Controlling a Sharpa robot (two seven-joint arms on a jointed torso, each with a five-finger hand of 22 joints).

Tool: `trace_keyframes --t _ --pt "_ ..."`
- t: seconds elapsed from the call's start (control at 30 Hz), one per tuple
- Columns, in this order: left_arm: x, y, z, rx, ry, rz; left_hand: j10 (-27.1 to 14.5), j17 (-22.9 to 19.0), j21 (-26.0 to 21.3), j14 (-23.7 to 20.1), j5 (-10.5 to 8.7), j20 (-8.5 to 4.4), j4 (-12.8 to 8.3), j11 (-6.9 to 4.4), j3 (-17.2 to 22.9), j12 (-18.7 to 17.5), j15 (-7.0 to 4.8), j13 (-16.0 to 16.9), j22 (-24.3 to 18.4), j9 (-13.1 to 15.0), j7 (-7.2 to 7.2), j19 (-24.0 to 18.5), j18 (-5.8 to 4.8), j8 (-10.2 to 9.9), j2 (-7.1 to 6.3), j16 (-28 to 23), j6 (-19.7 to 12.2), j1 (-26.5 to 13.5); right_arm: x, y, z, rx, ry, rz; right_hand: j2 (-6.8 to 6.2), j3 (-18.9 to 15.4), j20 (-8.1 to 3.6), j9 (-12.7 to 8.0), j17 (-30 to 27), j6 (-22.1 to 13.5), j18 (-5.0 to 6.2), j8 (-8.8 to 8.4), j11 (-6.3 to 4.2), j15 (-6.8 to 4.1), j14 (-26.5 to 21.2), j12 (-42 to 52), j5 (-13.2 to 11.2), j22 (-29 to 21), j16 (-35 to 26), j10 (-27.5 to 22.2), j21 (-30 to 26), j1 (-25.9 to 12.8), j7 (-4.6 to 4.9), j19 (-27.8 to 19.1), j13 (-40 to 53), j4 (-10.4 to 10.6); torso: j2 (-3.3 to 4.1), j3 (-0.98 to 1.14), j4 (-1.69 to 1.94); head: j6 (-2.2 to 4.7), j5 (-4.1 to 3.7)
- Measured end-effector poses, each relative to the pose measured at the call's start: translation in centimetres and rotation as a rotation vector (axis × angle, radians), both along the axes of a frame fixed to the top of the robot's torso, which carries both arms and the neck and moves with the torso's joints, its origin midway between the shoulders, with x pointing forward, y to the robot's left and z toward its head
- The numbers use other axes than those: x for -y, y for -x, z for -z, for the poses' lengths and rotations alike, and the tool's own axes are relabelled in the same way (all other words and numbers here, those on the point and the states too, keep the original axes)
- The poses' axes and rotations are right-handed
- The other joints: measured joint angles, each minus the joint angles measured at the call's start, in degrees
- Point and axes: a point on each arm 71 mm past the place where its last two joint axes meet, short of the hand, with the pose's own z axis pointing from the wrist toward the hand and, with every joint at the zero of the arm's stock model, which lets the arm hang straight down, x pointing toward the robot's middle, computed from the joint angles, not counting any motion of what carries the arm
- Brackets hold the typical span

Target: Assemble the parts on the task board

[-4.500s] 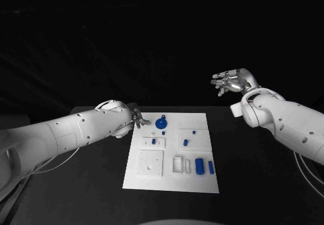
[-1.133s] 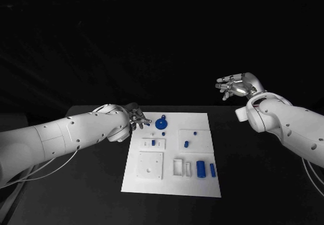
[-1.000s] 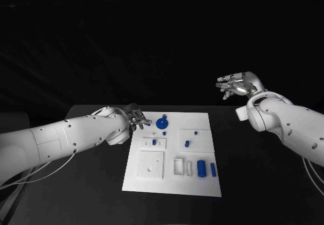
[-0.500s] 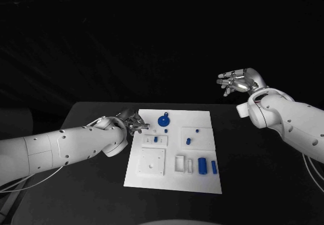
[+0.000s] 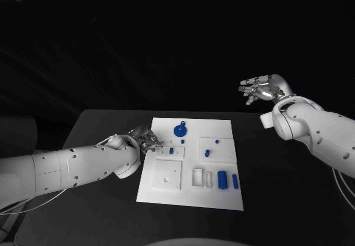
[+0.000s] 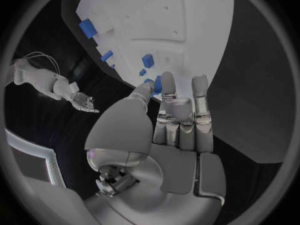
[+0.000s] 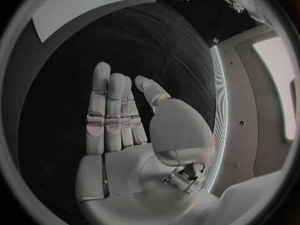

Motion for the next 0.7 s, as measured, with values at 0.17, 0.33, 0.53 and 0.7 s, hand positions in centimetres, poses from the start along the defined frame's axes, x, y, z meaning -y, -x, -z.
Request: trace_keyframes --t 0.17,0.33,0.53,0.7 --pt "0.1 0.1 0.6 -0.010 -0.005 -0.005 0.0 0.1 0.0 0.0 -0.11 -0.07 0.0 -0.01 0.0 0.0 0.00 0.1 0.0 -0.1 -0.01 0.1 0.00 -0.1 0.00 0.0 0.0 0.0 0.0 0.0 0.0 -0.001 0.000 0.000 0.00 0.0 0.00 0.0 0.0 0.0 0.00 0.00 0.00 0.00 0.0 0.0 0.0 0.0 0.0 0.0 0.0 0.0 0.00 0.0 0.0 0.0 0.03 0.01 -0.04 -0.17 -0.07" --pt "0.3 0.1 1.0 -0.015 -0.007 -0.007 0.0 0.1 0.0 0.0 0.06 -0.07 0.0 -0.01 0.0 0.0 0.00 0.1 0.0 -0.2 -0.01 0.1 0.00 -0.1 0.00 0.0 0.0 0.0 0.0 0.0 0.1 -0.001 0.000 -0.001 0.00 0.0 0.00 0.0 0.0 0.0 0.00 0.00 0.00 0.00 0.0 0.0 0.0 0.0 0.0 0.0 0.0 0.0 -0.01 0.0 0.0 0.0 0.04 0.02 -0.04 -0.32 -0.12" --pt "0.4 0.0 1.2 -0.020 -0.010 -0.009 0.0 0.3 0.0 0.0 0.10 -0.07 0.0 0.00 0.0 0.0 0.01 0.1 0.0 -0.9 -0.01 0.1 0.00 -0.1 0.01 0.0 0.0 0.0 -0.1 0.0 0.1 -0.002 0.000 -0.001 0.00 0.2 0.00 0.0 0.0 0.0 0.00 0.00 0.00 0.00 0.0 0.0 0.2 -0.1 0.0 0.0 0.3 0.0 -0.01 0.0 0.0 0.2 0.05 0.09 -0.04 -0.48 -0.20" --pt "0.4 0.0 1.3 -0.025 -0.013 -0.011 0.0 0.4 0.0 0.0 0.10 -0.07 0.0 0.00 0.0 0.0 0.02 0.1 0.0 -1.2 -0.01 0.1 0.00 -0.1 0.01 0.0 0.0 0.0 -0.1 0.0 0.1 -0.002 0.000 -0.001 0.00 0.2 0.00 0.0 0.0 0.0 0.00 0.00 0.00 0.00 0.0 0.0 0.2 -0.1 0.0 0.0 0.3 0.0 -0.01 0.0 0.0 0.2 0.05 0.09 -0.04 -0.65 -0.29"
